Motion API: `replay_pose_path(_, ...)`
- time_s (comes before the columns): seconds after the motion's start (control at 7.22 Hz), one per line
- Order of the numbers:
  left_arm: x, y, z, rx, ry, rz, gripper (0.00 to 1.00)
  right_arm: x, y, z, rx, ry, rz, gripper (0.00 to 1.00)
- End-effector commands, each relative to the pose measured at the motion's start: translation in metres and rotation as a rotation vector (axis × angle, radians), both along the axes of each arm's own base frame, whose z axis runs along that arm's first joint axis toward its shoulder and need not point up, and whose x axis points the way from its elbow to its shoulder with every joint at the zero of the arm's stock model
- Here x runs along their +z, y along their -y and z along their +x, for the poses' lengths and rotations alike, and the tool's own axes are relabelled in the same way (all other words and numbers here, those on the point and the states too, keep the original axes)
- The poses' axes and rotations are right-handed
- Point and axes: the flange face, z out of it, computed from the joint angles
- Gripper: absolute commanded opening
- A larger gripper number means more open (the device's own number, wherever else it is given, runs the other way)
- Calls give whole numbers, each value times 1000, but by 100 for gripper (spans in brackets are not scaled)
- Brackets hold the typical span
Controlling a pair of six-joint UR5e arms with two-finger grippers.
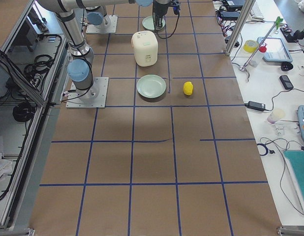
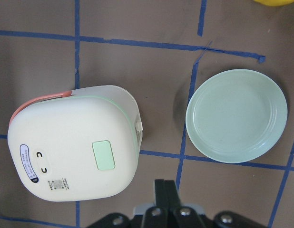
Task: Press rice cooker button
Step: 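Move the right gripper down toward the rice cooker's green lid button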
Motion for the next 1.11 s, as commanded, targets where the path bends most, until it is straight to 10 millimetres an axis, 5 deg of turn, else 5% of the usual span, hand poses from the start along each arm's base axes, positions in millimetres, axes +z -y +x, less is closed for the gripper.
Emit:
replay_pose_path(0.0, 0, 0, 0, 0, 0, 0, 100, -38, -14, 19, -13, -6, 74, 0)
replay_pose_path(0.28, 0, 0, 0, 0, 0, 0, 100, -69, -26, 48, 27, 25, 100, 0)
replay_pose_path(0.69, 0, 0, 0, 0, 0, 0, 100, -117, -34, 52, 38, 23, 120, 0)
replay_pose_path(0.97, 0, 0, 0, 0, 0, 0, 100, -131, -35, 53, 38, 30, 112, 0)
